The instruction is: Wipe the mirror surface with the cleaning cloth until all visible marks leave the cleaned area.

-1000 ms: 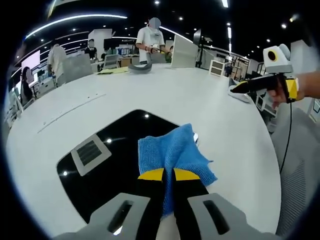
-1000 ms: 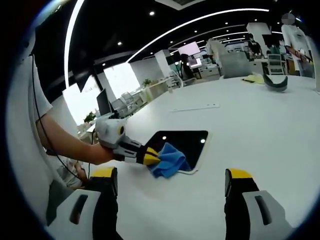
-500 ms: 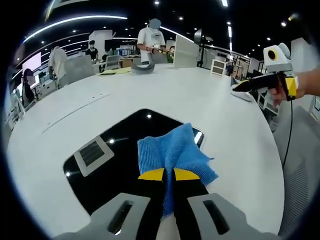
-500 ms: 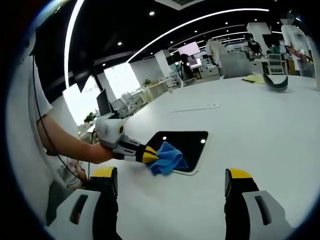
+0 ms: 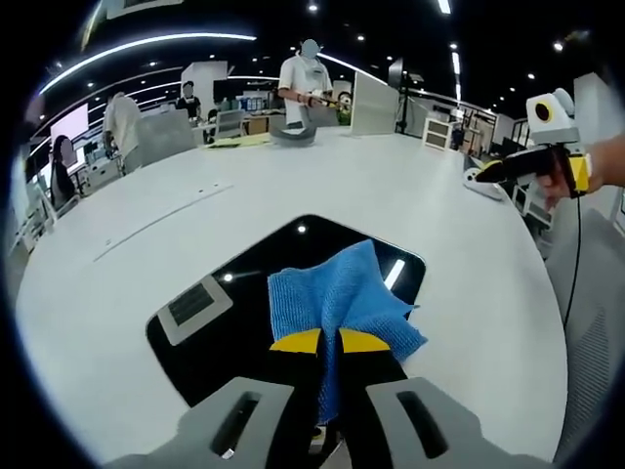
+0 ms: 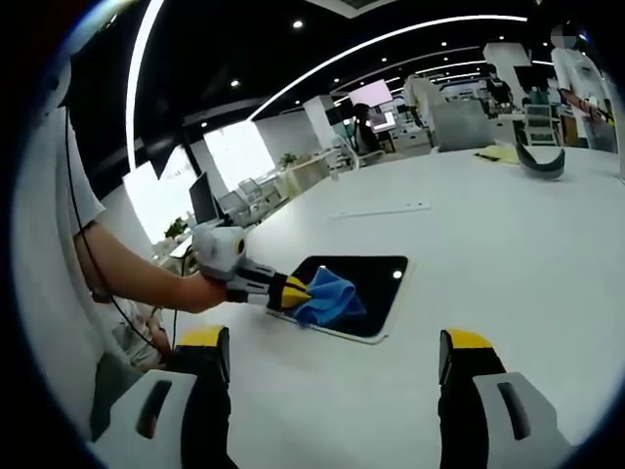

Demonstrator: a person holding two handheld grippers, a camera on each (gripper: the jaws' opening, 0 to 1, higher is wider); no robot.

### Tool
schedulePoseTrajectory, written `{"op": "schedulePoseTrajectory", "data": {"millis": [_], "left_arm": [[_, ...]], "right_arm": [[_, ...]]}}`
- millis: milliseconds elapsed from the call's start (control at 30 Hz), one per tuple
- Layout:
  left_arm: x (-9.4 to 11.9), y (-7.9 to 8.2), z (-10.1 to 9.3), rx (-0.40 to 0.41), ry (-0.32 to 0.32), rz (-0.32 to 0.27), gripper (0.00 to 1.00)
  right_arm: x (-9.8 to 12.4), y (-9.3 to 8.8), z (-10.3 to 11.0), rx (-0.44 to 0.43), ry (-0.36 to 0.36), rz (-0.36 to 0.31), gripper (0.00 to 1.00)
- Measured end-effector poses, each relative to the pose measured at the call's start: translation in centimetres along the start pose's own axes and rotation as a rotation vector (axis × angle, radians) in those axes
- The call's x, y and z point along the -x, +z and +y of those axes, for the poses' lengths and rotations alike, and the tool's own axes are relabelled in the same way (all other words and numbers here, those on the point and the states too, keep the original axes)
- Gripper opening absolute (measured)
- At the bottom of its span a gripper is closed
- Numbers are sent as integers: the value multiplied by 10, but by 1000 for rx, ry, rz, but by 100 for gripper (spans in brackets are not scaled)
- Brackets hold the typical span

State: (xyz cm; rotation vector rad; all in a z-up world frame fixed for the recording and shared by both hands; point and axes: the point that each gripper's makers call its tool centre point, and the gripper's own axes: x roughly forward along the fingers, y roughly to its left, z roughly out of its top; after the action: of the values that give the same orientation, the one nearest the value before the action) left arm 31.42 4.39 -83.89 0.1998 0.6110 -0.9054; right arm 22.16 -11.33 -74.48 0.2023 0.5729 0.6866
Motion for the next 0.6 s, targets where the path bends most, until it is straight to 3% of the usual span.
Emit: {"op": "schedulePoseTrajectory", "data": {"millis": [600], "left_arm": [[-9,11,32,4,36,-15,3]], "right_arm": [[0,-5,-2,-5,-2,16,88]]}}
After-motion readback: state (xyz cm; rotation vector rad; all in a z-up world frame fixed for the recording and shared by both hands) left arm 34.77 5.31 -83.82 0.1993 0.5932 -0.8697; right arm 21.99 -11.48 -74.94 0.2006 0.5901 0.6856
